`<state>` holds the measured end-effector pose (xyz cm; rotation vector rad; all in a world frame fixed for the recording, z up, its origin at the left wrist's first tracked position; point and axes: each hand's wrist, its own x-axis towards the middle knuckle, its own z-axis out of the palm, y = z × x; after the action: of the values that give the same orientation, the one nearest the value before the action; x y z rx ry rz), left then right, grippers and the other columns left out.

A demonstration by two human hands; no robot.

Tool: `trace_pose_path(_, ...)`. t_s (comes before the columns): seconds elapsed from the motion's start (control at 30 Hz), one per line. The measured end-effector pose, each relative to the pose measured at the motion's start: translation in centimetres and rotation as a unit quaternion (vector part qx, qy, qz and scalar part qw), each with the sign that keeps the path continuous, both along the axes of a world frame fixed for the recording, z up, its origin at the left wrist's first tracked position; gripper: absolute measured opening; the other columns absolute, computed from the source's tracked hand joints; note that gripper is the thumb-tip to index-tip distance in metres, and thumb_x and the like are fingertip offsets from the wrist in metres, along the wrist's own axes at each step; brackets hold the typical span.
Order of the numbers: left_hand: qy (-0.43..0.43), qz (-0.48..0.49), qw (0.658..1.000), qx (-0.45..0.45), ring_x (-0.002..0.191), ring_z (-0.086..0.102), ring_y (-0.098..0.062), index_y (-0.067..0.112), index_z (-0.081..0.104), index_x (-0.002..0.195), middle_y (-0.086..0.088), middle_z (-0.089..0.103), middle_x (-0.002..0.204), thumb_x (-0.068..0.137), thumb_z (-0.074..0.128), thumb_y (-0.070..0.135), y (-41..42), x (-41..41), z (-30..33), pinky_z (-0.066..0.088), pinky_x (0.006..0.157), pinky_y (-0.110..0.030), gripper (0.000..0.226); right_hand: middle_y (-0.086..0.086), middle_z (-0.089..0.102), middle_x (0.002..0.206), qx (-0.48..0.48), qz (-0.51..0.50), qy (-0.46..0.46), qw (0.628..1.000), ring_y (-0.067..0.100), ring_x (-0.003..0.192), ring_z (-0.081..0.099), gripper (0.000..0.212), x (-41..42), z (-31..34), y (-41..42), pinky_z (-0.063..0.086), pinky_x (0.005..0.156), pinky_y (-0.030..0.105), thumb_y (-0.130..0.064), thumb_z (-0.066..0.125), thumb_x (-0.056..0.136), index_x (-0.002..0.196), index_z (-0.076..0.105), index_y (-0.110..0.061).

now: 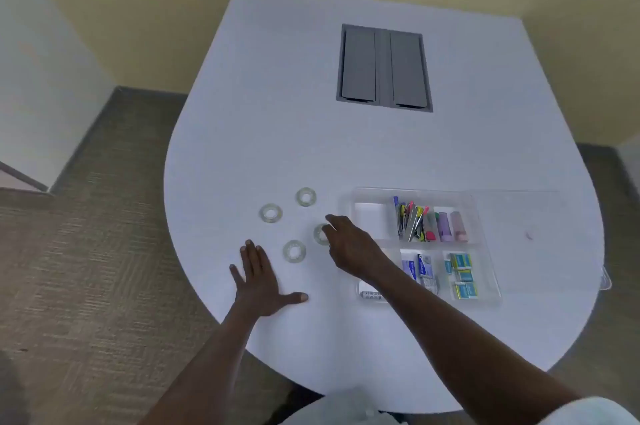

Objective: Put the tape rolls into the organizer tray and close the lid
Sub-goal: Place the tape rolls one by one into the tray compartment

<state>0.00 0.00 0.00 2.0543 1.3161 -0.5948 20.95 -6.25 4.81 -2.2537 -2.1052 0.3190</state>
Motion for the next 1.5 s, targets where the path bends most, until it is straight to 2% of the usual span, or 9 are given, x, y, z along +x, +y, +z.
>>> trace_pose_path(0.13,-0.004,0.01,1.0,0.026,0.135,-0.046,-0.033,0.002,-0.041,0.135,-0.019,-0.048,0.145,0.044,0.036,0.102,-0.2,-0.2,-0.8,-0.014,0.113,-0.064,0.155,0.024,0.046,0.141,-0.021,0.007,-0.003,1.0,0.039,0.124,0.049,0.046,-0.3,-0.8,1.0,0.058,0.069,0.049,0.011,0.048,0.08,0.125,0.05,0.004)
trace_pose_path(0.37,-0.021,0.0,0.999,0.04,0.135,-0.046,-0.032,0.002,-0.04,0.137,-0.018,-0.05,0.144,0.047,0.033,0.102,-0.5,-0.4,-1.9,-0.014,0.114,-0.064,0.153,0.029,0.042,0.143,-0.042,0.022,0.004,0.999,0.048,0.114,0.052,0.053,-0.9,-2.7,1.8,0.058,0.062,0.05,0.011,0.049,0.083,0.135,0.046,0.0)
trace_pose_path(0.6,-0.012,-0.001,0.998,0.059,0.138,-0.042,-0.034,0.0,-0.033,0.141,-0.021,-0.045,0.147,0.048,0.031,0.102,-0.6,-0.2,-2.3,-0.011,0.115,-0.064,0.152,0.028,0.056,0.119,-0.038,0.014,0.005,0.999,0.042,0.089,0.058,0.038,-1.7,-3.3,1.9,0.052,0.045,0.039,0.008,0.064,0.078,0.115,0.059,-0.003)
trace_pose_path(0.77,-0.009,-0.002,0.998,0.062,0.139,-0.04,-0.036,0.0,-0.032,0.142,-0.022,-0.043,0.148,0.048,0.028,0.103,-0.5,-0.1,-2.3,-0.009,0.115,-0.065,0.151,0.023,0.05,0.119,0.005,-0.019,0.029,0.999,0.039,0.094,0.052,0.042,-1.6,-2.7,2.4,0.055,0.056,0.044,0.007,0.047,0.084,0.124,0.052,-0.005)
trace_pose_path(0.9,-0.003,-0.005,0.999,0.052,0.137,-0.042,-0.037,0.0,-0.035,0.141,-0.022,-0.046,0.146,0.049,0.03,0.101,-0.4,0.0,-2.1,-0.009,0.115,-0.066,0.151,0.019,0.052,0.119,0.057,-0.085,0.069,0.992,0.035,0.097,0.053,0.051,-0.4,-1.4,3.3,0.055,0.067,0.044,-0.004,0.049,0.083,0.134,0.046,-0.007)
trace_pose_path(1.0,-0.003,-0.002,0.999,0.053,0.137,-0.042,-0.037,0.0,-0.035,0.141,-0.022,-0.046,0.146,0.049,0.032,0.1,-0.4,0.1,-1.9,-0.01,0.115,-0.065,0.151,0.019,0.052,0.123,0.121,-0.192,0.126,0.966,0.036,0.109,0.051,0.056,1.2,-0.1,3.5,0.05,0.089,0.044,-0.008,0.06,0.08,0.134,0.044,-0.001)
trace_pose_path(1.13,-0.003,0.004,0.998,0.061,0.137,-0.042,-0.036,0.001,-0.036,0.14,-0.022,-0.045,0.147,0.05,0.034,0.1,-0.5,0.2,-2.0,-0.01,0.114,-0.064,0.15,0.022,0.051,0.12,0.194,-0.326,0.134,0.916,0.038,0.108,0.052,0.051,4.3,1.2,2.5,0.045,0.09,0.04,-0.008,0.064,0.078,0.126,0.05,0.0)
trace_pose_path(1.33,-0.002,0.008,0.998,0.067,0.138,-0.041,-0.036,0.001,-0.034,0.141,-0.022,-0.043,0.148,0.05,0.036,0.099,-0.7,0.2,-2.1,-0.009,0.114,-0.064,0.151,0.022,0.057,0.11,0.058,-0.296,0.077,0.95,0.041,0.102,0.052,0.052,7.7,-0.3,1.4,0.044,0.084,0.043,-0.001,0.064,0.072,0.122,0.051,0.001)
trace_pose_path(1.5,0.005,0.005,0.998,0.069,0.137,-0.041,-0.036,0.001,-0.035,0.14,-0.022,-0.044,0.148,0.049,0.032,0.1,-0.5,0.3,-2.2,-0.009,0.115,-0.064,0.15,0.025,0.06,0.105,0.028,-0.265,0.044,0.963,0.043,0.096,0.054,0.05,8.2,-1.5,1.7,0.045,0.082,0.045,0.006,0.062,0.07,0.119,0.052,0.002)
